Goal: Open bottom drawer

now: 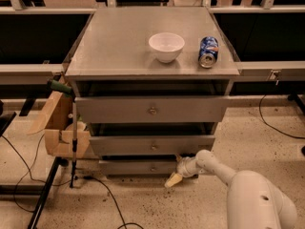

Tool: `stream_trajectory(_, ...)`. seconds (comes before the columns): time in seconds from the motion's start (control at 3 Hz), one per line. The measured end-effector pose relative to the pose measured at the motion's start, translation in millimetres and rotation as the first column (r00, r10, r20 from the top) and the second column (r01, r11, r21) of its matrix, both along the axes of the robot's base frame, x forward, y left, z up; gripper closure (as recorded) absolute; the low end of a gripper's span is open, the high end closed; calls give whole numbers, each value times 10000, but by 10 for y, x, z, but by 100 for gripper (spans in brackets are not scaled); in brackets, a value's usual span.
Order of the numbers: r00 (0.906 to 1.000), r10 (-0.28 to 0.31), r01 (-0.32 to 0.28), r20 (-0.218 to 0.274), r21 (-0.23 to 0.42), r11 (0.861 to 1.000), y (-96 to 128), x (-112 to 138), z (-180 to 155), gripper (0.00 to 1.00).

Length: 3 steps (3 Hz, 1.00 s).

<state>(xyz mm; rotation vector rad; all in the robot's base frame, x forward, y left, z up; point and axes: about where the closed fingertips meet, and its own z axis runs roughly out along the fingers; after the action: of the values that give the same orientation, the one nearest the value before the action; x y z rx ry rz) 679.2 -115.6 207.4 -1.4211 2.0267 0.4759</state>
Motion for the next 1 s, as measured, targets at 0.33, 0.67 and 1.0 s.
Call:
stream_trajectory(0.33,9995,-197,196,-265,-27,9998,-13,62,-131,0)
stream_trajectory(0.67,9982,-380,375,-473,-113,9992,-44,86,-212,18)
stream_trajectory(1.0,9982,-380,376,-474,-113,9992,-43,87,-162,42)
